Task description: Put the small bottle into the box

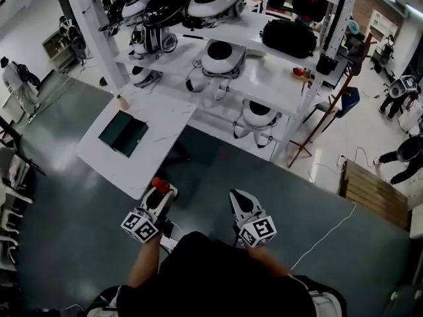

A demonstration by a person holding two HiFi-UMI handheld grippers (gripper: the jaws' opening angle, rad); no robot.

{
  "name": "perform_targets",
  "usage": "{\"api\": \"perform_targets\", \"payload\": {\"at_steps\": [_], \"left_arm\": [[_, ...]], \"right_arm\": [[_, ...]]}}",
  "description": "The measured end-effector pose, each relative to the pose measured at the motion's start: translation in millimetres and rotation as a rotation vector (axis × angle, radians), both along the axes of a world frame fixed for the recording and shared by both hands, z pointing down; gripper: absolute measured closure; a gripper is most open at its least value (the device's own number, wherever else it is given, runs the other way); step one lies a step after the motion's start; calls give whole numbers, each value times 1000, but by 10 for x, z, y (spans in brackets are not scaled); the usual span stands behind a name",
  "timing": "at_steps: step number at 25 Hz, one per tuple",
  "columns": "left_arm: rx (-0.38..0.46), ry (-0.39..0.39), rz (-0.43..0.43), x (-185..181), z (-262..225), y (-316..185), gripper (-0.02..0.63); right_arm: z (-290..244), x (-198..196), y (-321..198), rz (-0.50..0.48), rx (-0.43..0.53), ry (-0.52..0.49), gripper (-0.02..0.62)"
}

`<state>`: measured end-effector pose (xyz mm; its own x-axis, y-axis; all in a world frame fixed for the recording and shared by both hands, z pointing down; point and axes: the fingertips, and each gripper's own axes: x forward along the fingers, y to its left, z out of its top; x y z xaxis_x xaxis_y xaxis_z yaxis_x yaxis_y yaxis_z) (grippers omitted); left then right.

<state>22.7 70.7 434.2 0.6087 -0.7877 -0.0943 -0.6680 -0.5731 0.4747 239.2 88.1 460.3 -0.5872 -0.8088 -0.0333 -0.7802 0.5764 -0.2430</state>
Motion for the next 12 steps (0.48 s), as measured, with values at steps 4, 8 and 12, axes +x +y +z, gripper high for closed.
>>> {"api": "perform_targets", "payload": {"at_steps": [4,8,12], "left_arm": [[7,-6,-11,97,-12,-208,387],[22,-24,-5,130,21,-466,387],[28,-54,4,76,189,-824,387]], "right_arm": [[209,72,-130,-33,-51,22,561],[273,182,-447,-21,-56,47,561],[296,250,-869,6,-44,70,561]]}}
